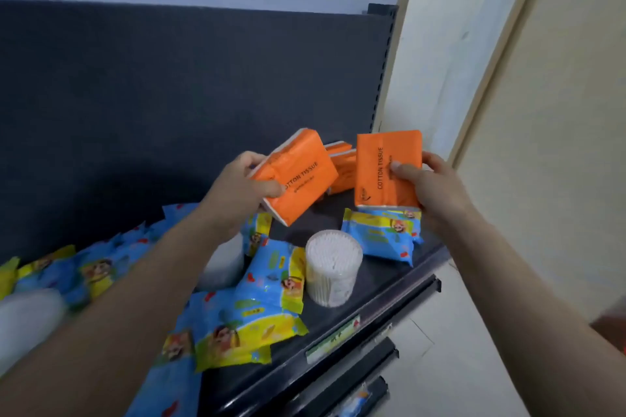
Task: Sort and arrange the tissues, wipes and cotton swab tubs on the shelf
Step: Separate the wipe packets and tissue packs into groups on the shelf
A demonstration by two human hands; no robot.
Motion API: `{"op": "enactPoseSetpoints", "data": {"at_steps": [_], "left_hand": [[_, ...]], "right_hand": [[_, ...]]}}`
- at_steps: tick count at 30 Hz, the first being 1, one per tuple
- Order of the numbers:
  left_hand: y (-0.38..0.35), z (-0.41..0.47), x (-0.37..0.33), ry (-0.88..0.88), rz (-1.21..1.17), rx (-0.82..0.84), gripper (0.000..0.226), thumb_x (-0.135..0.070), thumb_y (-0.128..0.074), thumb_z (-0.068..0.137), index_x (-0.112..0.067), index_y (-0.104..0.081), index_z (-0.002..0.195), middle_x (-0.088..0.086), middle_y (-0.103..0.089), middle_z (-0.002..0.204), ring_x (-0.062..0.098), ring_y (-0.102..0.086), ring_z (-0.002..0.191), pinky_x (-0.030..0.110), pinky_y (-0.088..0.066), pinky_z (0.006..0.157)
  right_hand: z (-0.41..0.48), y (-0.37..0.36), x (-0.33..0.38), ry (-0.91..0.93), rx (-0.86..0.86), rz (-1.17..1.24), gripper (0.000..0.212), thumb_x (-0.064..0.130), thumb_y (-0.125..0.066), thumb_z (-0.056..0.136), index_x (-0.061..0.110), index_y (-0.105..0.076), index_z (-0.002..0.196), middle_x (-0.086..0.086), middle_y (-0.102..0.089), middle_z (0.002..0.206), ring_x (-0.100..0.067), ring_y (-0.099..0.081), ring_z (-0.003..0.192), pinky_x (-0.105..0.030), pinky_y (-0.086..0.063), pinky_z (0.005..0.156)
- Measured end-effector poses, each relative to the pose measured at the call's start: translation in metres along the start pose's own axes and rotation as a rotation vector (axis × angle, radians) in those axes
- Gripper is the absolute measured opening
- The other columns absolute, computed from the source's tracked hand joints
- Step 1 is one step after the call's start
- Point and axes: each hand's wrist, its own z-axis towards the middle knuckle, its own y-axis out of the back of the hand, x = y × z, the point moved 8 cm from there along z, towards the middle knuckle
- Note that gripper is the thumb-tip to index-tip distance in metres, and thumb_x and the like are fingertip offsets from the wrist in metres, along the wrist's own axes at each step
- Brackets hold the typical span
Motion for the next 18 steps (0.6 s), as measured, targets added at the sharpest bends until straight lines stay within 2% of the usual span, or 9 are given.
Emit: {"op": "enactPoseSetpoints", "data": {"at_steps": [2,5,7,9,13,16,18], "left_hand": [[-0.014,0.006,0.002,-0.003,-0.014,-0.031,0.025,-0.001,-0.068,0.078,-0.017,-0.055,0.093,0.002,-0.06,0.091,0.016,-0.06,0.08,0.032,-0.053,0.069],[-0.025,0.012,0.003,-0.02,0.06,-0.113,0.022,-0.005,-0.071,0.078,-0.016,-0.059,0.092,-0.002,-0.061,0.082,0.011,-0.059,0.074,0.021,-0.05,0.066],[-0.027,0.014,0.004,-0.021,0.176,-0.151,0.023,-0.007,-0.073,0.076,-0.012,-0.061,0.094,-0.004,-0.061,0.078,0.007,-0.057,0.07,0.015,-0.048,0.062],[-0.028,0.017,0.006,-0.011,0.275,-0.16,0.024,-0.007,-0.075,0.074,-0.012,-0.063,0.094,-0.004,-0.061,0.077,0.007,-0.056,0.069,0.019,-0.047,0.064],[-0.028,0.031,0.015,0.026,0.397,-0.132,0.027,-0.004,-0.077,0.071,-0.013,-0.063,0.092,-0.003,-0.062,0.08,0.011,-0.058,0.075,0.023,-0.045,0.065],[-0.033,0.047,0.024,0.035,0.513,-0.103,0.029,-0.006,-0.079,0.066,-0.014,-0.065,0.089,0.002,-0.065,0.086,0.018,-0.061,0.083,0.032,-0.049,0.076],[-0.04,0.058,0.028,0.038,0.569,-0.083,0.029,-0.007,-0.08,0.064,-0.016,-0.064,0.086,0.003,-0.065,0.089,0.019,-0.061,0.087,0.033,-0.048,0.079]], "right_hand": [[0.021,0.008,0.004,0.03,0.027,-0.03,0.043,0.014,-0.071,0.082,0.018,-0.052,0.12,-0.011,-0.066,0.114,-0.027,-0.068,0.094,-0.039,-0.059,0.075],[0.048,0.017,0.006,0.063,0.06,-0.065,0.05,0.014,-0.073,0.079,0.017,-0.052,0.124,-0.012,-0.064,0.116,-0.029,-0.066,0.098,-0.046,-0.055,0.085],[0.062,0.016,0.005,0.084,0.086,-0.092,0.047,0.014,-0.074,0.077,0.02,-0.054,0.119,-0.008,-0.065,0.112,-0.028,-0.065,0.1,-0.049,-0.053,0.09],[0.073,0.011,0.002,0.099,0.12,-0.134,0.044,0.012,-0.074,0.076,0.022,-0.055,0.115,-0.003,-0.064,0.107,-0.027,-0.064,0.101,-0.049,-0.052,0.092],[0.089,-0.006,-0.005,0.122,0.199,-0.237,0.053,0.009,-0.074,0.076,0.025,-0.055,0.122,-0.004,-0.061,0.117,-0.028,-0.06,0.105,-0.049,-0.052,0.091],[0.096,-0.014,-0.005,0.168,0.246,-0.314,0.057,0.002,-0.072,0.077,0.021,-0.054,0.128,-0.005,-0.059,0.119,-0.025,-0.057,0.106,-0.042,-0.051,0.089],[0.1,-0.018,-0.003,0.21,0.263,-0.426,0.058,0.002,-0.072,0.074,0.023,-0.055,0.126,-0.005,-0.06,0.117,-0.025,-0.056,0.106,-0.042,-0.05,0.091]]}}
